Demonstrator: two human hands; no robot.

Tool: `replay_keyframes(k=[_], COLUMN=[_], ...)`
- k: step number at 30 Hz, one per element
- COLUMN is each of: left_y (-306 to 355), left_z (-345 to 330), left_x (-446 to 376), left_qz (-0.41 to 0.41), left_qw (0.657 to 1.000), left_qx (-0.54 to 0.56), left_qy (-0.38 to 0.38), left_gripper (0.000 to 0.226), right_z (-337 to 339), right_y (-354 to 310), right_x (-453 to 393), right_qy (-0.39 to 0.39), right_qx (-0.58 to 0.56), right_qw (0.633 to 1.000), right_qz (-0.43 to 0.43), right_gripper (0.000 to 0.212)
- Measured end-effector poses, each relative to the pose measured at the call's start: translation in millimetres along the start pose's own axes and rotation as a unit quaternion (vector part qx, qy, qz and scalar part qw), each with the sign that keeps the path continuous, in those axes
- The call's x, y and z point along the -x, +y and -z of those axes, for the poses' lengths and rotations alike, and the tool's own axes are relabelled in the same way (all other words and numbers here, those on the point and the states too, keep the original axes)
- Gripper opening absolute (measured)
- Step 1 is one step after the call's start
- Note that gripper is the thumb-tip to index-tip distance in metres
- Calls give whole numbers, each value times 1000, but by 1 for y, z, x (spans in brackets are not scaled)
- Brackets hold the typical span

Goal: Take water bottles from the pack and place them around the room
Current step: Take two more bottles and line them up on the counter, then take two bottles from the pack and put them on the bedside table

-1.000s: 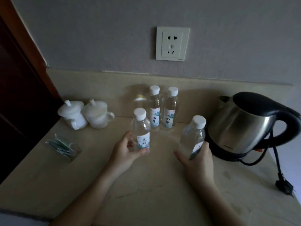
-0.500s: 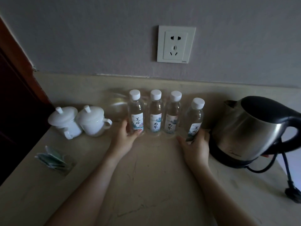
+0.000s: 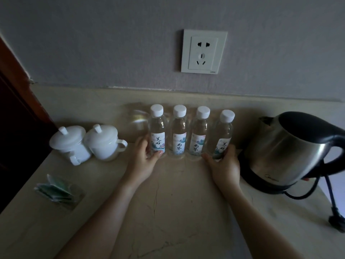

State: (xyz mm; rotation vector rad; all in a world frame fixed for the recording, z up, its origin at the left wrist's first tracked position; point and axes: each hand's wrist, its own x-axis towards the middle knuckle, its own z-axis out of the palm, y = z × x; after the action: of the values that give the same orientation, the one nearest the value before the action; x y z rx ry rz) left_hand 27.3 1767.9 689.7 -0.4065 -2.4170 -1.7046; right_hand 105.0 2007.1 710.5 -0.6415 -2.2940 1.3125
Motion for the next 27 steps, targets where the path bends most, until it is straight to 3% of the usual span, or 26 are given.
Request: replay_keyframes(k=[8, 16, 23, 27], left_y=[-7, -12, -6, 4], left_z=[-3, -6, -8, -9], left_x=[-3, -5, -1, 5], left_qz=[-9, -38, -2, 36], left_qw=[1000, 999, 999, 999], left_qx=[24, 10, 36, 35], left_qy=[-6, 6, 1, -7], left_gripper=[62, 49, 50, 61], right_z=[0, 0, 3, 8], right_y=[-2, 2, 9, 2], right_x=[-2, -5, -7, -5], right_qy=[0, 4, -21, -34], right_qx=[2, 15, 20, -21], right_qw=[1000, 1000, 999, 999], right_qz=[4, 2, 21, -21], right_gripper=[44, 44, 38, 46])
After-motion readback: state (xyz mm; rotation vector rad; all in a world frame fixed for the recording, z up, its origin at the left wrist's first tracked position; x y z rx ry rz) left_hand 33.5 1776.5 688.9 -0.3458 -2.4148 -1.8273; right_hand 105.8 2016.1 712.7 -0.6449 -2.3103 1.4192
